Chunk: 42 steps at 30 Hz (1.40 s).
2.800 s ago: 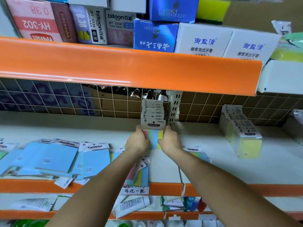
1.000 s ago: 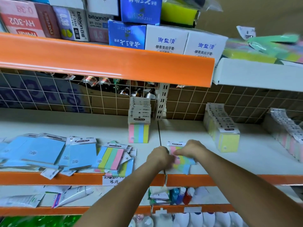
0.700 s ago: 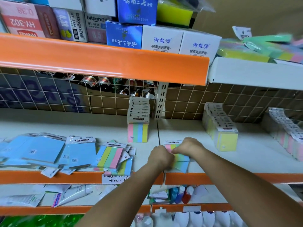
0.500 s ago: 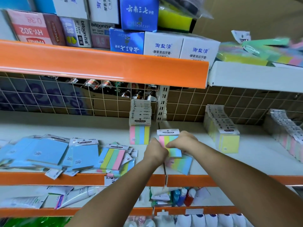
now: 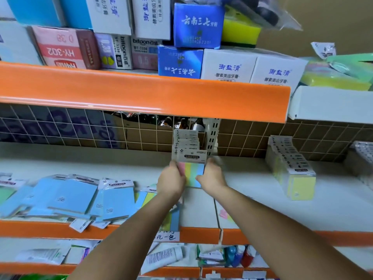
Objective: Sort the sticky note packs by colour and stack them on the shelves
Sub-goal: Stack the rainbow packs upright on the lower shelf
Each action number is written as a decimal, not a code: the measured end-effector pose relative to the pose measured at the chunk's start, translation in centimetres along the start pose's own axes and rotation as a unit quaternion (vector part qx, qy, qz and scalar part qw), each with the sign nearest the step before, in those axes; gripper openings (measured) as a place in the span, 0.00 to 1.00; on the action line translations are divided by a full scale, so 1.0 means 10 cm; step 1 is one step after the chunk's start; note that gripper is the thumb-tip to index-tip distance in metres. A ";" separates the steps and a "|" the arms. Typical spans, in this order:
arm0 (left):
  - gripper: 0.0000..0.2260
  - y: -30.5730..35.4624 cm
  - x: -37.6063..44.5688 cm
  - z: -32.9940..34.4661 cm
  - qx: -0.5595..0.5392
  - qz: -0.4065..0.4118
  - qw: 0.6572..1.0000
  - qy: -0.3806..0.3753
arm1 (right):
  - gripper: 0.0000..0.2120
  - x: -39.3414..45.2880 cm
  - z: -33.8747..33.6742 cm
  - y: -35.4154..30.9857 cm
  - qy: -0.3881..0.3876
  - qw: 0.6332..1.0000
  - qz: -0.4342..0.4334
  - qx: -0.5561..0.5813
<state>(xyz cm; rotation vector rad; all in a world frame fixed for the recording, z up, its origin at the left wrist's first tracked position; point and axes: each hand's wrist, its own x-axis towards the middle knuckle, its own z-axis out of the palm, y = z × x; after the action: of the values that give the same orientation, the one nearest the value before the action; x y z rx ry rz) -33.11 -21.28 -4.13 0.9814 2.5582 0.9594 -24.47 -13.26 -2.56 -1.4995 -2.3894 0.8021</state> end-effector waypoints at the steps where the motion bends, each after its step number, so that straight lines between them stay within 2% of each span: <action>1: 0.08 -0.02 0.03 0.00 0.010 0.005 1.000 -0.001 | 0.24 0.02 0.03 -0.01 0.000 1.000 -0.008 -0.001; 5: 0.07 -0.09 0.11 0.02 0.053 0.019 0.998 -0.020 | 0.23 0.10 0.10 0.00 0.004 1.000 -0.014 -0.008; 13: 0.09 -0.21 0.22 0.09 0.138 -0.011 0.990 -0.027 | 0.21 0.15 0.19 0.00 -0.029 0.999 -0.010 -0.026; 17: 0.09 -0.22 0.25 0.10 0.189 -0.022 0.981 -0.030 | 0.21 0.13 0.23 0.07 -0.055 0.996 -0.007 -0.075; 21: 0.12 -0.19 0.26 0.10 0.192 -0.027 0.978 -0.072 | 0.17 0.12 0.26 0.09 -0.065 0.989 -0.004 -0.131; 25: 0.11 -0.20 0.27 0.09 0.195 -0.019 0.978 -0.074 | 0.18 0.14 0.26 0.08 -0.049 0.988 0.002 -0.146; 33: 0.11 -0.13 0.18 0.08 0.209 -0.040 0.975 -0.064 | 0.19 0.13 0.25 0.08 -0.064 0.992 0.018 -0.107; 38: 0.12 -0.07 0.10 0.07 0.190 -0.056 0.980 -0.013 | 0.18 0.09 0.14 0.17 -0.068 0.993 0.004 -0.099; 42: 0.13 0.08 0.00 0.10 0.215 -0.005 0.976 0.021 | 0.15 0.09 -0.07 0.27 -0.067 0.991 -0.009 -0.117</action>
<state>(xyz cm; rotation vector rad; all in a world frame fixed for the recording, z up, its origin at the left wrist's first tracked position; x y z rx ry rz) -32.28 -20.38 -4.32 1.0554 2.8685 0.4295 -22.49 -11.32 -3.56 -1.5492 -2.6731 0.6552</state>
